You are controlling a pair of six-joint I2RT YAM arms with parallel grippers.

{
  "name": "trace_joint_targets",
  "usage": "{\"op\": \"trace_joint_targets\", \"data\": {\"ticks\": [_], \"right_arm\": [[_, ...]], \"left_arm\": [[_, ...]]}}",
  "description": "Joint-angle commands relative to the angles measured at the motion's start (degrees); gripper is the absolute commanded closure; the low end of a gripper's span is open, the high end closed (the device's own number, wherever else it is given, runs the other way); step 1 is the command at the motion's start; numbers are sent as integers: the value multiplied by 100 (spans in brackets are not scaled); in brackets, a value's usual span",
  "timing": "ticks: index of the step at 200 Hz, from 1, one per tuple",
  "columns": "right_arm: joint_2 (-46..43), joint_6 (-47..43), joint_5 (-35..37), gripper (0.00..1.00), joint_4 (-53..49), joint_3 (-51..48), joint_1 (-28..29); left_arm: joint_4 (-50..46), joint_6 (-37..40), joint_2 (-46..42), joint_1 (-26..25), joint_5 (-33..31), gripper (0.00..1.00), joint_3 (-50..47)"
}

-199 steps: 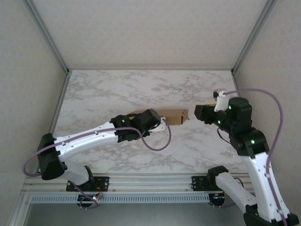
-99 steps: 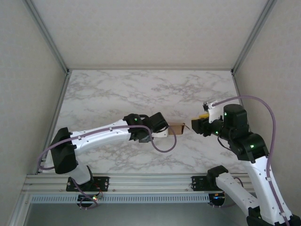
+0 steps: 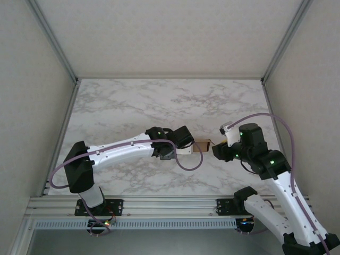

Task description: Fold the paper box

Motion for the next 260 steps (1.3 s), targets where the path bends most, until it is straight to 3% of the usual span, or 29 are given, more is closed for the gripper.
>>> {"op": "trace_joint_targets", "data": {"ticks": [1, 18, 44, 78, 101, 120, 156, 204, 239, 260], "right_arm": [[140, -422, 485, 56, 405, -186, 140], [366, -436, 603, 50, 416, -113, 190], [756, -359, 425, 48, 471, -16, 217], [1374, -80, 431, 55, 542, 183, 288], [1601, 145, 571, 69, 522, 395, 312], [1784, 372, 551, 74, 385, 604, 313], [2474, 752, 552, 74, -187, 1255, 305], [2979, 931, 427, 78, -348, 1641, 310], [3204, 969, 397, 78, -473, 1894, 312], [3258, 1005, 369, 68, -539, 2081, 312]], "left_arm": [[-221, -8, 143, 14, 418, 63, 72], [-221, 5, 159, 15, 428, 63, 94], [-219, 21, 197, 15, 455, 64, 173], [-220, 32, 272, 24, 445, 65, 272], [-202, 40, 334, 32, 419, 64, 303], [-168, 24, 413, 44, 348, 62, 368], [-20, -30, 579, 97, 333, 48, 494], [159, -23, 670, 291, 175, 42, 634], [310, 5, 696, 405, 1, 46, 690], [324, 15, 696, 481, -12, 53, 804]]}}
